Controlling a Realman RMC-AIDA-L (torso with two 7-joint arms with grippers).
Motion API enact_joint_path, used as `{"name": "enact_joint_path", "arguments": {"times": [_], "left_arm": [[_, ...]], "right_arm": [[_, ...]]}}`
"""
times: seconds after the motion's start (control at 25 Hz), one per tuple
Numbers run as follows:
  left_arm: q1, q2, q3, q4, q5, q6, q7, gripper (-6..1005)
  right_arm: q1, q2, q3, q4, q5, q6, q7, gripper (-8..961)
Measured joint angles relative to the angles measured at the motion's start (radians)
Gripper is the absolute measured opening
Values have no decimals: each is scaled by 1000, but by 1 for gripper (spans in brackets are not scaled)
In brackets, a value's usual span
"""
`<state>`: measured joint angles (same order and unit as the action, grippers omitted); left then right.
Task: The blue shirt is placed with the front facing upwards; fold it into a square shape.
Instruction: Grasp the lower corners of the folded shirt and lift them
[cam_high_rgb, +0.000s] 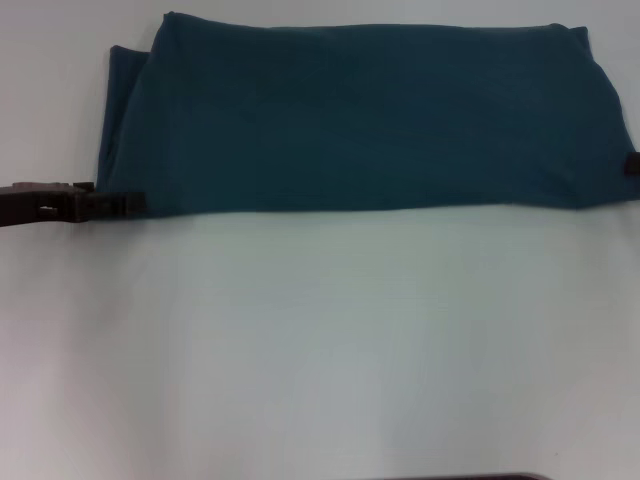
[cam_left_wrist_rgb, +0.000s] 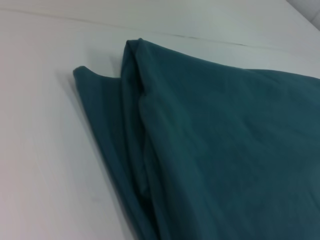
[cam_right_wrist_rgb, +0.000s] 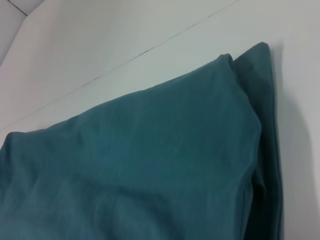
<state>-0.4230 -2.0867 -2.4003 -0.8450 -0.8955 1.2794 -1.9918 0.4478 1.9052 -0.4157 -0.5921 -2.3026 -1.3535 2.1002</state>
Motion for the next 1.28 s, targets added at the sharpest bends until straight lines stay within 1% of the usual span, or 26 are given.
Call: {"name": "enact_joint_path", "arguments": {"times": [0.2,0.28,0.48,1.08,1.28], "left_arm": [[-8,5,-4,-12,5,76,-5,936],[-17,10,-11,-18,2,123,-6,936],[-20,7,-24,-46,-8,156,-7,936],[-13,2,-20,-41,41,56,-6,936],[-21,2,-14,-14,52,28,-6,936]], "right_arm": [[-1,-2,0,0,-1,-1,2,9],[-2,-2,0,0,0,-1,2,9],[-3,-1,0,0,0,0,-1,9],[-2,0,0,3,-4,7,1,8],[1,0,0,3,-5,7,3,8]]}}
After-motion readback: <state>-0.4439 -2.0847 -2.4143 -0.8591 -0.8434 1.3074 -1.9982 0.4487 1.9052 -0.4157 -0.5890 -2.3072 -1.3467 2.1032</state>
